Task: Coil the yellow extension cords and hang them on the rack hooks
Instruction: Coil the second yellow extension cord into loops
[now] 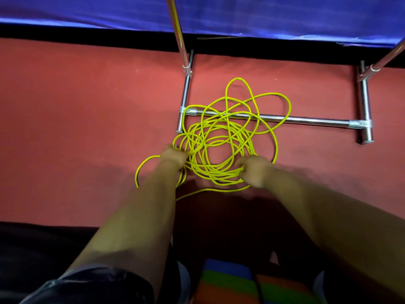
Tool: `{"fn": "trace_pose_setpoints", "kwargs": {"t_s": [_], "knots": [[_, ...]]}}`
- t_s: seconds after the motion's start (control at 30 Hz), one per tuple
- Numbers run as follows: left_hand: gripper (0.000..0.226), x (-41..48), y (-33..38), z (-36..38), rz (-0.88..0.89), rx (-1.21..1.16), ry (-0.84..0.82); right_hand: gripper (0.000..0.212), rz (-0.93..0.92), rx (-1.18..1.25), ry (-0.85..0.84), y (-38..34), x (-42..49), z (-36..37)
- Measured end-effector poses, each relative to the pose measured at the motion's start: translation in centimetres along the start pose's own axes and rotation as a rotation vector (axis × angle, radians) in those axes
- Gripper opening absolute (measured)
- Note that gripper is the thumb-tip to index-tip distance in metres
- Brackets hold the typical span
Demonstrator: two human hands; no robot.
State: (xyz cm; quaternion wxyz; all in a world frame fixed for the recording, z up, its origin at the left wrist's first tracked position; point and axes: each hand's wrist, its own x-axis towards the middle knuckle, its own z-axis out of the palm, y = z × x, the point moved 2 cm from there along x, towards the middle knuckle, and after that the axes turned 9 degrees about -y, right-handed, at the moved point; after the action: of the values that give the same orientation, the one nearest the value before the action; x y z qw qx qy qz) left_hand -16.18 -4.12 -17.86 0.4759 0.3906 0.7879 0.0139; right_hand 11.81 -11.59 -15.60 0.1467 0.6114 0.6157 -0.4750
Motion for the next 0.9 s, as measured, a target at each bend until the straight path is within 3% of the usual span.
{"fn": "trace_pose_setpoints", "kwargs": {"t_s": [0.07,0.17,0.23,0.3,0.47,0.63,0.8,0.9], "knots": [[0.042,0.1,-0.4,0.4,0.008,-0.1,0.023,0.044,0.002,0.003,0.001,-0.1,0.1,0.0],[0.018,-0.8,0.0,1.3,0.075,-0.012,0.067,0.041,-0.001,0.016,0.006,-0.2,0.1,0.1],[0.026,-1.6,1.0,1.7,0.093,0.026,0.124,0.041,0.001,0.029,0.017,-0.1,0.1,-0.1],[0.036,-2.5,2.2,2.0,0.089,-0.118,0.12,0.042,0.002,0.043,0.046,-0.2,-0.1,-0.6],[0.03,-5.1,5.9,1.5,0.183,-0.692,-0.162,0.051,-0.062,0.138,0.194,-2.3,-1.3,-3.7],[0.006,-10.1,10.9,-0.6,0.391,-0.692,-0.484,0.073,-0.226,0.206,0.351,-5.5,-3.6,-7.8],[0.011,-15.3,15.7,-2.9,0.467,-0.479,-0.537,0.017,-0.317,0.168,0.458,-7.1,-7.4,-12.4],[0.022,-18.2,18.3,-4.9,0.51,-0.311,-0.543,0.003,-0.329,0.096,0.431,-8.1,-10.8,-15.9]]}}
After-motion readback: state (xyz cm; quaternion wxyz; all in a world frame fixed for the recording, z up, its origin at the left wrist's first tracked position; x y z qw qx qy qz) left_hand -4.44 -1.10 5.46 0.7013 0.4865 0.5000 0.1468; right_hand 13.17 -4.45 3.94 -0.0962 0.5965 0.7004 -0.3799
